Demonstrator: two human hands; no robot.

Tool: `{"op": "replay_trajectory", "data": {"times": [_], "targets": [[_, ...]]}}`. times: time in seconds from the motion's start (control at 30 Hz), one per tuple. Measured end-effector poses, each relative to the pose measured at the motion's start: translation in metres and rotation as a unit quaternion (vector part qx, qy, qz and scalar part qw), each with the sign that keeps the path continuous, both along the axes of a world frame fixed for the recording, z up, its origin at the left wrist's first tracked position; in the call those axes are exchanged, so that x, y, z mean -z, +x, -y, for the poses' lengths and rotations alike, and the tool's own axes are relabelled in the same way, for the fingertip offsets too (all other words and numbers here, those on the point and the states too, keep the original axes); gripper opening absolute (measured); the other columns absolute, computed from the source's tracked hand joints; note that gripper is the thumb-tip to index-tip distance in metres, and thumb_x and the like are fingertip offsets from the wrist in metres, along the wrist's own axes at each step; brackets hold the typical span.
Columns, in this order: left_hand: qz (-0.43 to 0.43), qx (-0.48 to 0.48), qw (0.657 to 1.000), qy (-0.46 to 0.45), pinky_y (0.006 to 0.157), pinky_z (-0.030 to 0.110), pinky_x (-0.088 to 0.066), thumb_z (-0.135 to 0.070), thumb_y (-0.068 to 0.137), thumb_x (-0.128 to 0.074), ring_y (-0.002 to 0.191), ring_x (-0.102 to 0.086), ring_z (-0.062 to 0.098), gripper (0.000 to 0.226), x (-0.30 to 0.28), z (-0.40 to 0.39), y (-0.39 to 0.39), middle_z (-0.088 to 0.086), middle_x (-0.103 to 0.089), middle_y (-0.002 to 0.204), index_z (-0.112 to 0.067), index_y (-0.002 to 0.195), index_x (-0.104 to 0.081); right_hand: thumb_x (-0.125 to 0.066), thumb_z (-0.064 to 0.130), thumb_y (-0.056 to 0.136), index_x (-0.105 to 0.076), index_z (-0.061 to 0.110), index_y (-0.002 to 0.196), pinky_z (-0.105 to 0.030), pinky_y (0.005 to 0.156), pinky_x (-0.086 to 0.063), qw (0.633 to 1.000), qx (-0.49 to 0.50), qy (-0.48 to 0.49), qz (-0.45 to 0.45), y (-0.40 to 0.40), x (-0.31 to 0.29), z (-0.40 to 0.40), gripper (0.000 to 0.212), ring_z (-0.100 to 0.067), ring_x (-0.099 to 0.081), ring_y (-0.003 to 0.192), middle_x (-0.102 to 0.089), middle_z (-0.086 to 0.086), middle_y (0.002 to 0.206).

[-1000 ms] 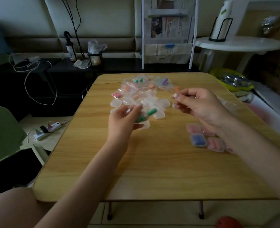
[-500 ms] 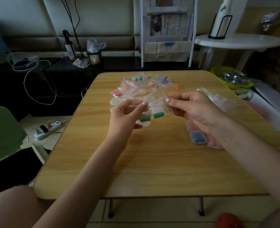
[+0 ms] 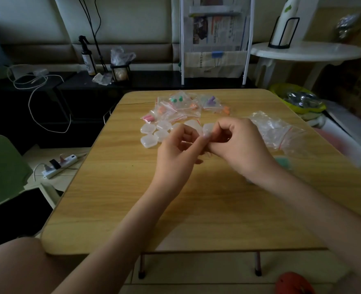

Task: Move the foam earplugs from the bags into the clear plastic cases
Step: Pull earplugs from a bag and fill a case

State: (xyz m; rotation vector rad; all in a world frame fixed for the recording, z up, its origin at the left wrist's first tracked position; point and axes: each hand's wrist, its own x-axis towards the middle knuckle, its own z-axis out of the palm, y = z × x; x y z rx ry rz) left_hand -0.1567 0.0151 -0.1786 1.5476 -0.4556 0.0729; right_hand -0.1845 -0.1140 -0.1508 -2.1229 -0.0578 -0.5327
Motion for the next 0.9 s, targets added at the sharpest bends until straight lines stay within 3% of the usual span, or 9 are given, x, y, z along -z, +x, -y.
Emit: {"op": "replay_trajectory", "data": {"times": [0.17, 0.27, 0.4, 0.53, 0.63, 0.77, 0.9], "targets": [[-0.073, 0.07, 0.994, -0.047, 0.06, 0.025, -0.052, -0.017, 0.093, -0.057, 0.066, -0.063, 0.012, 0.014, 0.001, -0.003, 0.002, 0.002, -0.063, 0.071, -0.011, 0.08, -0.058, -0.079, 0.014, 0.073, -0.056, 0.009, 0.069, -0.019, 0.056, -0.047, 0.989, -0.079, 0.072, -0.102, 0.003, 0.002, 0.008, 0.025, -0.005, -0.057, 0.058, -0.061, 0.0, 0.063], [-0.129, 0.114, 0.98, -0.095, 0.064, 0.027, -0.053, -0.019, 0.094, -0.053, 0.068, -0.062, 0.017, 0.018, 0.0, -0.007, 0.005, 0.004, -0.062, 0.072, -0.012, 0.078, -0.057, -0.077, 0.023, 0.065, -0.052, 0.012, 0.07, -0.022, 0.058, -0.049, 0.947, -0.18, 0.201, -0.176, 0.001, 0.002, 0.012, 0.028, -0.012, -0.057, 0.062, -0.061, -0.005, 0.065], [-0.147, 0.104, 0.979, -0.097, 0.063, 0.025, -0.052, -0.02, 0.097, -0.049, 0.067, -0.06, 0.014, 0.018, -0.001, -0.007, 0.007, 0.005, -0.061, 0.073, -0.005, 0.089, -0.056, -0.07, 0.026, 0.073, -0.05, 0.015, 0.073, -0.024, 0.06, -0.047, 0.92, -0.211, 0.274, -0.185, 0.003, 0.005, 0.014, 0.022, -0.01, -0.055, 0.058, -0.057, 0.002, 0.062], [-0.126, 0.115, 0.983, -0.073, 0.063, 0.029, -0.052, -0.029, 0.097, -0.047, 0.064, -0.06, 0.019, 0.025, -0.003, -0.004, 0.004, 0.006, -0.06, 0.069, -0.007, 0.084, -0.053, -0.067, 0.028, 0.082, -0.051, 0.015, 0.077, -0.023, 0.057, -0.047, 0.957, -0.206, 0.147, -0.142, 0.003, 0.004, 0.012, 0.022, -0.011, -0.055, 0.058, -0.059, 0.002, 0.062], [-0.089, 0.104, 0.989, -0.054, 0.062, 0.029, -0.052, -0.019, 0.095, -0.052, 0.061, -0.062, 0.017, 0.017, -0.002, -0.005, 0.004, 0.003, -0.063, 0.068, -0.009, 0.081, -0.053, -0.07, 0.02, 0.083, -0.053, 0.012, 0.075, -0.023, 0.054, -0.046, 0.973, -0.19, 0.062, -0.113, 0.004, 0.004, 0.01, 0.02, -0.009, -0.055, 0.056, -0.06, 0.003, 0.061], [-0.081, 0.087, 0.992, -0.051, 0.061, 0.025, -0.052, -0.017, 0.095, -0.053, 0.061, -0.062, 0.014, 0.017, -0.002, -0.006, 0.007, -0.002, -0.063, 0.064, -0.01, 0.079, -0.054, -0.068, 0.03, 0.079, -0.051, 0.012, 0.077, -0.023, 0.054, -0.046, 0.968, -0.19, 0.106, -0.127, 0.003, 0.003, 0.012, 0.024, -0.01, -0.054, 0.056, -0.058, 0.001, 0.063], [-0.077, 0.085, 0.993, -0.041, 0.059, 0.023, -0.05, -0.022, 0.095, -0.05, 0.066, -0.058, 0.019, 0.021, -0.001, -0.006, 0.009, 0.004, -0.061, 0.067, -0.003, 0.087, -0.055, -0.051, 0.029, 0.095, -0.047, 0.014, 0.083, -0.021, 0.053, -0.039, 0.944, -0.214, 0.177, -0.176, 0.002, 0.007, 0.008, 0.02, -0.009, -0.046, 0.056, -0.051, 0.003, 0.065]]}}
